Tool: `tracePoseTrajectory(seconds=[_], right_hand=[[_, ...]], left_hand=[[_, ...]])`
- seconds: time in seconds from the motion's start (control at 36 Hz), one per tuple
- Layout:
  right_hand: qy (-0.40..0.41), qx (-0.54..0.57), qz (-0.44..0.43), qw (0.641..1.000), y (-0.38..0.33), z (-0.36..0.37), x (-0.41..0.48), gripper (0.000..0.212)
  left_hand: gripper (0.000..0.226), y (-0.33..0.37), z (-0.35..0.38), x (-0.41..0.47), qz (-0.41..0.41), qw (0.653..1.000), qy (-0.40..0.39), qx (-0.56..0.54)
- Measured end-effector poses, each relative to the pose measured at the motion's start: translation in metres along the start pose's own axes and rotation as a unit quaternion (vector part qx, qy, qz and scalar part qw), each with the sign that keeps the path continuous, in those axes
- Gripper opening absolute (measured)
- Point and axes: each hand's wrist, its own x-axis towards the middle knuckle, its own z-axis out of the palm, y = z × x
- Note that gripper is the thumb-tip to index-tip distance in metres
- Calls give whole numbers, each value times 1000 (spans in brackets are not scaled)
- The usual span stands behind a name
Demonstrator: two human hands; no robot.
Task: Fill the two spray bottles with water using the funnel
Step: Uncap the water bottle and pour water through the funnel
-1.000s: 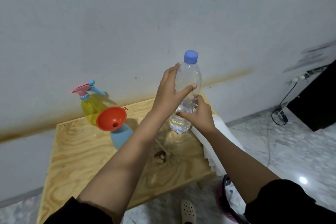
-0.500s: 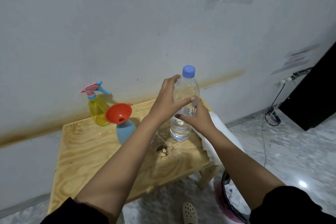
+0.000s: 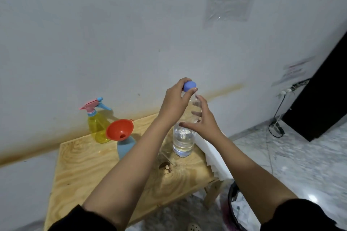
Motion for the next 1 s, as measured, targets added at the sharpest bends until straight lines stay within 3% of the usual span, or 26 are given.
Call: tracePoseTrajectory(seconds=[0.08, 0.17, 0.25, 0.39, 0.44, 0.56, 0.69, 0.78, 0.92, 1.0], right_hand=[[26, 3, 9, 1000, 2, 10, -3, 108], [33, -5, 20, 999, 3, 13, -5, 108], [28, -2, 16, 999, 1, 8, -4, 115], [-18, -4, 21, 1000, 3, 1, 2, 105], [-23, 3, 26, 999, 3, 1, 2, 105], [-14, 5, 20, 1000, 2, 2, 3, 103], [-12, -6, 5, 1000, 1, 4, 3, 110], [-13, 3, 14, 1000, -4, 5, 1, 119], [-18, 11, 24, 999, -4, 1, 3, 115], [-28, 6, 21, 999, -1, -2, 3, 103]], left_hand=[[27, 6, 19, -9, -29, 993, 110, -7], [28, 14, 29, -13, -68, 975, 186, -97], [30, 13, 22, -5, -71, 981, 139, -118], [34, 2, -11, 7, -48, 983, -80, -159], [37, 0, -21, 11, -50, 981, -119, -148], [39, 2, -17, 10, -49, 992, -56, -97], [40, 12, 6, -3, -42, 988, 139, -59], [37, 17, 15, -4, -57, 976, 202, -61], [36, 20, 16, 1, -52, 980, 184, -53], [36, 15, 9, 4, -37, 997, 58, -25]])
